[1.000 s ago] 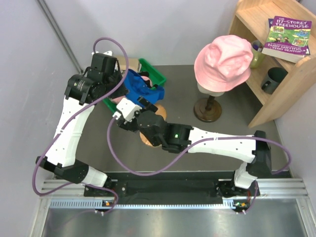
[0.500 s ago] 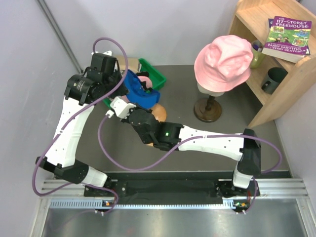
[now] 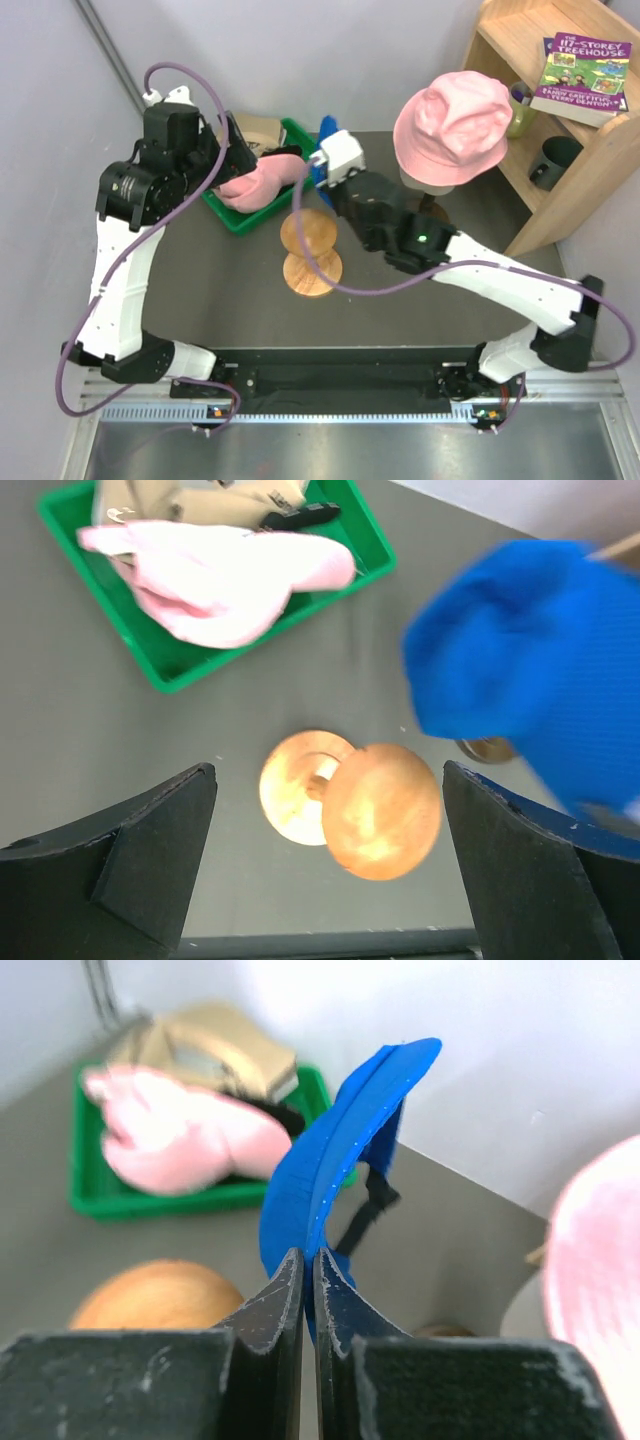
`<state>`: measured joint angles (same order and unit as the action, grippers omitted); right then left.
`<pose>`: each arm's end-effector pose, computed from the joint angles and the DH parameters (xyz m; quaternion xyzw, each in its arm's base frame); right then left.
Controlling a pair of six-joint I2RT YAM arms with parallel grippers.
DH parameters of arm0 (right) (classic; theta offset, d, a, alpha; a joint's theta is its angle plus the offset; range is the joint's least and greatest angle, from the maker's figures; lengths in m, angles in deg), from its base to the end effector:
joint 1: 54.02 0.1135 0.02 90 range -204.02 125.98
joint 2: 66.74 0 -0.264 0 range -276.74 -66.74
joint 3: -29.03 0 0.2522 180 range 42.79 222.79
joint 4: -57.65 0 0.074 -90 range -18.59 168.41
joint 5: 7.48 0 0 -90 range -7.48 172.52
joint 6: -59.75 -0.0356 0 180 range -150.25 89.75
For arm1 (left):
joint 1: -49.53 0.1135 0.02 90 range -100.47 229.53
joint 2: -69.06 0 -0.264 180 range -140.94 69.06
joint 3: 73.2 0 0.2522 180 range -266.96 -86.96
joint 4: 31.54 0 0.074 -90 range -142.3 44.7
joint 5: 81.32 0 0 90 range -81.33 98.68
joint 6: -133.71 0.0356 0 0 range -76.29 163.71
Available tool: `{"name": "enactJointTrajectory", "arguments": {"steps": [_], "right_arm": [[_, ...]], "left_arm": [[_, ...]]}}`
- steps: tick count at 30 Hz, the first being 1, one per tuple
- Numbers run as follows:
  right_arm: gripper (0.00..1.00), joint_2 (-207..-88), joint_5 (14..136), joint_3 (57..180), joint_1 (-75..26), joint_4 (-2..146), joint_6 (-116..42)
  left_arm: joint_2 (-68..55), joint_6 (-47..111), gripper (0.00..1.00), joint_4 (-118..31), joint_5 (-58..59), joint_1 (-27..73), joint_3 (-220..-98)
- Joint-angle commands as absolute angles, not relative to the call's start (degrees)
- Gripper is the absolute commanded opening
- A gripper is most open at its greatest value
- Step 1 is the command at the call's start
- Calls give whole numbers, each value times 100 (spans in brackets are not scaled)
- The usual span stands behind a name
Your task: Stack the hats
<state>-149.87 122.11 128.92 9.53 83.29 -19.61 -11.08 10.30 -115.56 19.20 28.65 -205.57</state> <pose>0.1674 0.2855 0.4327 -0.2555 0.7030 0.0422 0.6624 0.2097 -0.0730 0.5155 -0.1393 0.8600 -0.1497 0.4676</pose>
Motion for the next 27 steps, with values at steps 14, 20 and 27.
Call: {"name": "enactJointTrajectory", "arguments": {"steps": [14, 20, 27], "right_arm": [[0, -12898, 10142, 11770, 847, 7458, -6958], [0, -12010, 9614, 9748, 672, 7027, -8217], [0, -11078, 9527, 8350, 65, 6772, -8491]], "left_arm": [[-275, 1480, 99, -11078, 2739, 2941, -20087], [-47, 1471, 99, -10859, 2477, 2941, -19604], [462, 1410, 97, -9990, 1609, 2941, -18061]]}}
